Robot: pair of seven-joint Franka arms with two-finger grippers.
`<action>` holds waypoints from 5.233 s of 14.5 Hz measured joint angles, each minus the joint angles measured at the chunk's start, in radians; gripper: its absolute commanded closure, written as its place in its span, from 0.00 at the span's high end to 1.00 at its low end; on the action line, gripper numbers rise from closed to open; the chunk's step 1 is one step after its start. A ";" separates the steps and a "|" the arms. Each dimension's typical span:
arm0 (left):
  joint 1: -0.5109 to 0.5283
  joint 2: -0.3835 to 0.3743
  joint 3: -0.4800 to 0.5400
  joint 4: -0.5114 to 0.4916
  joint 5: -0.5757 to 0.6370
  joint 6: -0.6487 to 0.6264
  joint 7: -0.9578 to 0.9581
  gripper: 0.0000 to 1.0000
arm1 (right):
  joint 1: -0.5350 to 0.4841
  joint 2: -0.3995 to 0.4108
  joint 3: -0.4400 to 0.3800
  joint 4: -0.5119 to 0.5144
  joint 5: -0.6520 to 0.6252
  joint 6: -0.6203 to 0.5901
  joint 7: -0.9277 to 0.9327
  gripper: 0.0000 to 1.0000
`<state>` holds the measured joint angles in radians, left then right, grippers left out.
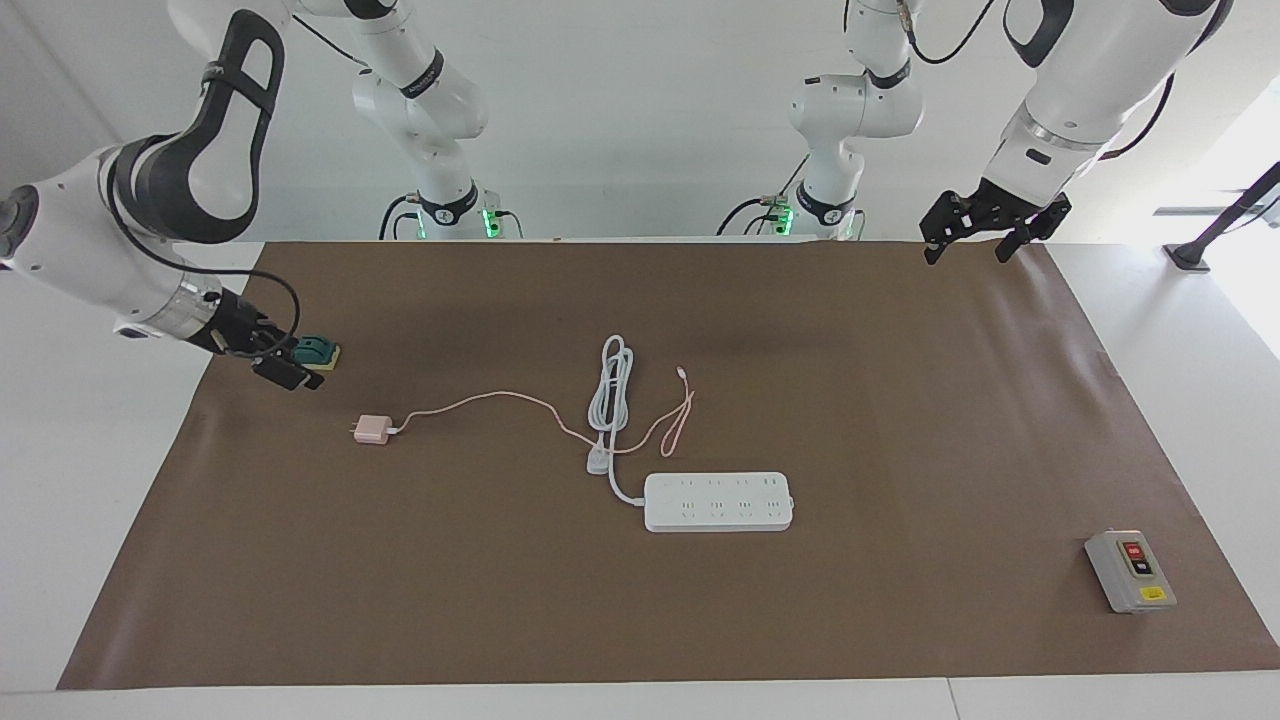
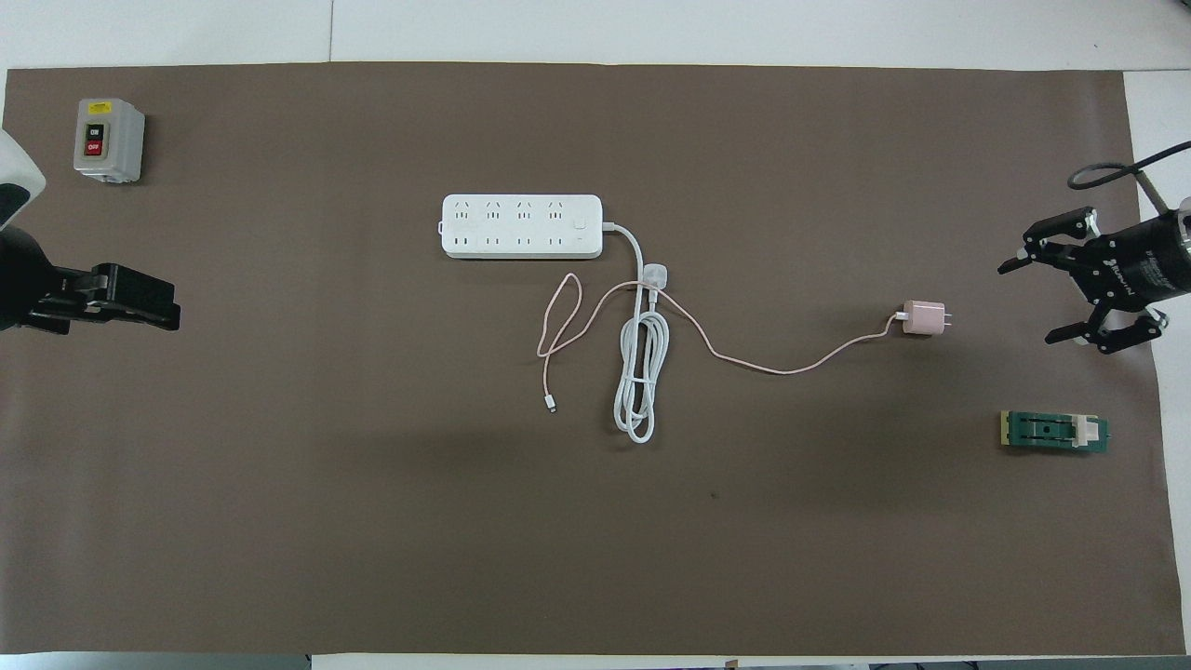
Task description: Plug charger into power strip
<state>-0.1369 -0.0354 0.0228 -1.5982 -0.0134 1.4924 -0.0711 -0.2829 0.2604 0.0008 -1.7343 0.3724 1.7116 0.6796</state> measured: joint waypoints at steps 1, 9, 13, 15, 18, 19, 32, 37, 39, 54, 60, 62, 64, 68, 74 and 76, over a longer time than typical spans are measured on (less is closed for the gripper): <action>0.003 0.011 0.003 0.014 0.000 0.000 0.000 1.00 | -0.006 0.033 0.000 -0.003 0.056 0.015 0.069 1.00; -0.024 0.198 -0.027 0.135 -0.082 0.001 0.010 1.00 | -0.057 0.205 -0.008 -0.019 0.254 0.064 0.190 1.00; -0.024 0.237 -0.022 0.143 -0.291 0.005 0.049 1.00 | -0.054 0.208 -0.003 -0.107 0.298 0.116 0.144 1.00; -0.005 0.275 -0.018 0.143 -0.432 0.026 0.098 1.00 | -0.054 0.208 -0.003 -0.154 0.308 0.145 0.099 1.00; 0.017 0.340 -0.013 0.140 -0.690 0.087 0.194 1.00 | -0.054 0.205 -0.003 -0.165 0.311 0.157 0.087 0.99; 0.015 0.358 -0.014 0.130 -0.786 0.108 0.209 1.00 | -0.054 0.205 -0.003 -0.165 0.316 0.161 0.087 0.99; -0.087 0.505 -0.022 -0.103 -1.534 0.182 0.646 1.00 | -0.057 0.181 -0.006 -0.204 0.382 0.226 0.026 0.29; -0.115 0.514 -0.022 -0.180 -1.642 0.185 0.672 1.00 | -0.058 0.178 -0.006 -0.206 0.391 0.232 0.024 0.00; -0.129 0.517 -0.022 -0.189 -1.675 0.187 0.672 1.00 | -0.057 0.178 -0.005 -0.204 0.392 0.228 0.024 0.00; -0.184 0.558 -0.018 -0.194 -1.761 0.216 0.730 1.00 | 0.454 0.064 0.024 0.057 0.397 0.300 0.625 0.00; -0.184 0.558 -0.013 -0.194 -1.762 0.255 0.760 1.00 | 0.583 0.081 0.024 0.073 0.397 0.403 0.688 0.00; -0.184 0.559 -0.009 -0.194 -1.762 0.284 0.795 1.00 | 0.609 0.102 0.024 0.088 0.399 0.426 0.697 0.00; -0.184 0.559 -0.009 -0.194 -1.762 0.303 0.804 1.00 | 0.641 0.134 0.024 0.131 0.399 0.436 0.740 0.00; -0.185 0.558 -0.010 -0.197 -1.774 0.323 0.807 1.00 | 0.668 0.181 0.024 0.183 0.399 0.452 0.771 0.00; -0.186 0.529 -0.013 -0.239 -1.786 0.323 0.809 1.00 | 0.668 0.209 0.015 0.225 0.399 0.452 0.785 0.00; -0.186 0.523 -0.013 -0.248 -1.788 0.323 0.811 1.00 | 0.670 0.214 0.017 0.236 0.399 0.452 0.785 0.00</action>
<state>-0.3229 0.4877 0.0101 -1.8459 -1.8014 1.8151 0.7396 0.3869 0.4743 0.0174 -1.4981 0.7714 2.1633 1.4649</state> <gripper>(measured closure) 0.000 0.507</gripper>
